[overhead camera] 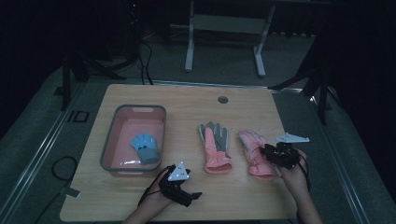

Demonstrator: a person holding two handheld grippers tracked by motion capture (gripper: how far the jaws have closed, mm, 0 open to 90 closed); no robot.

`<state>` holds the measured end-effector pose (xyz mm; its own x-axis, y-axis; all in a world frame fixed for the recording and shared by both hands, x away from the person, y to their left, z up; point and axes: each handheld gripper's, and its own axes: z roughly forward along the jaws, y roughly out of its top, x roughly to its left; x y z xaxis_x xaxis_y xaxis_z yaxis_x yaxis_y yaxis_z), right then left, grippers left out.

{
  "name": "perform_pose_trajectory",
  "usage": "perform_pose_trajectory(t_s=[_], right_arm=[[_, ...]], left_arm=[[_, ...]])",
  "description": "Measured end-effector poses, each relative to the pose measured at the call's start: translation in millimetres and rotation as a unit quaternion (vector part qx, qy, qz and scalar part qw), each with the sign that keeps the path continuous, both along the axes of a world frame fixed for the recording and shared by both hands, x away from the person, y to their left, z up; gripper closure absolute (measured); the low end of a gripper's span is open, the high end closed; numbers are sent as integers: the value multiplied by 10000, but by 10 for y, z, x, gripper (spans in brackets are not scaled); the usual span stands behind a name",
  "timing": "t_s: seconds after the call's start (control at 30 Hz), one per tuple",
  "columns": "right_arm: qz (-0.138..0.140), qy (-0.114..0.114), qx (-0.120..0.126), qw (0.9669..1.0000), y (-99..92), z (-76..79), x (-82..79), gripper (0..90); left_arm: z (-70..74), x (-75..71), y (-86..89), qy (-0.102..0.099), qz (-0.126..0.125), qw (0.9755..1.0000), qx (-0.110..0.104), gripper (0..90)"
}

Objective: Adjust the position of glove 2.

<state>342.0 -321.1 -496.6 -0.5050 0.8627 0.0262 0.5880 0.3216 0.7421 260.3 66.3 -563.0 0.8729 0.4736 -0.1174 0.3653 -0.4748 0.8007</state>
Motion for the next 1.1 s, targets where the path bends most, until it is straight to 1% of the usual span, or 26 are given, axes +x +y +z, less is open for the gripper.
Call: perform_pose_trajectory(t_s=[0.07, 0.13, 0.2, 0.23, 0.27, 0.37, 0.43, 0.47, 0.57, 0.6, 0.7, 0.77, 0.8, 0.87, 0.9, 0.93, 0.97, 1.0, 1.03, 1.07, 1.1], right_arm=[[101, 103, 67, 9999, -29, -18, 22, 655], [190, 188, 15, 9996, -43, -74, 36, 636], [150, 239, -21, 9996, -56, -136, 39, 637], [100, 276, -84, 9995, -71, -183, 45, 638], [66, 297, -74, 9995, -81, -220, 48, 640], [52, 385, 63, 9992, -102, -295, 61, 650], [92, 422, 105, 9990, -97, -323, 68, 701], [129, 456, 119, 9988, -87, -349, 77, 704], [169, 465, 202, 9986, -79, -395, 90, 766], [174, 473, 222, 9985, -79, -399, 90, 801], [51, 488, 238, 9985, -56, -400, 71, 870], [-106, 453, 247, 9986, -30, -370, 44, 890], [-182, 397, 267, 9987, -21, -342, 28, 895], [-394, 304, 334, 9982, -5, -247, -12, 897], [-466, 236, 364, 9980, 4, -195, -30, 897], [-476, 164, 366, 9981, 16, -152, -42, 897], [-545, 69, 319, 9980, 41, -84, -62, 897], [-601, -1, 326, 9977, 67, -12, -77, 898], [-616, -34, 414, 9972, 97, 64, -91, 898], [-631, -86, 446, 9970, 149, 158, -103, 898], [-630, -140, 441, 9969, 188, 213, -111, 897]], left_arm=[[1, 0, 1, -3, 0, 10000, 4, 69], [1, -1, 0, -7, -2, 10000, 5, 69], [0, 1, 1, -1, 0, 10000, -2, 70], [0, 1, 1, 8, 4, 10000, 1, 69], [0, 1, 1, 9, 5, 10000, 2, 69], [0, 1, 1, 1, 8, 10000, -2, 69], [0, 1, 1, 5, 6, 10000, 2, 69], [0, 1, 0, 9, 11, 10000, 3, 69], [-1, 2, -3, 12, 15, 10000, 12, 70], [-1, 1, -5, 7, 14, 10000, 19, 70], [-1, 4, -5, 15, 11, 10000, 29, 69], [-1, 3, -4, 13, 14, 10000, 18, 69], [0, 1, -3, 4, 14, 10000, 13, 70], [0, 3, -2, 14, 17, 10000, 7, 69], [0, 4, -2, 18, 19, 10000, 9, 70], [0, 7, -3, 2, 12, 10000, 18, 69], [0, 8, -3, -3, 19, 10000, 23, 69], [0, 8, -3, 4, 31, 10000, 20, 70], [0, 8, -2, 2, 32, 10000, 15, 70], [0, 7, -2, -1, 32, 10000, 13, 70], [1, 7, -1, -17, 28, 10000, 18, 70]])
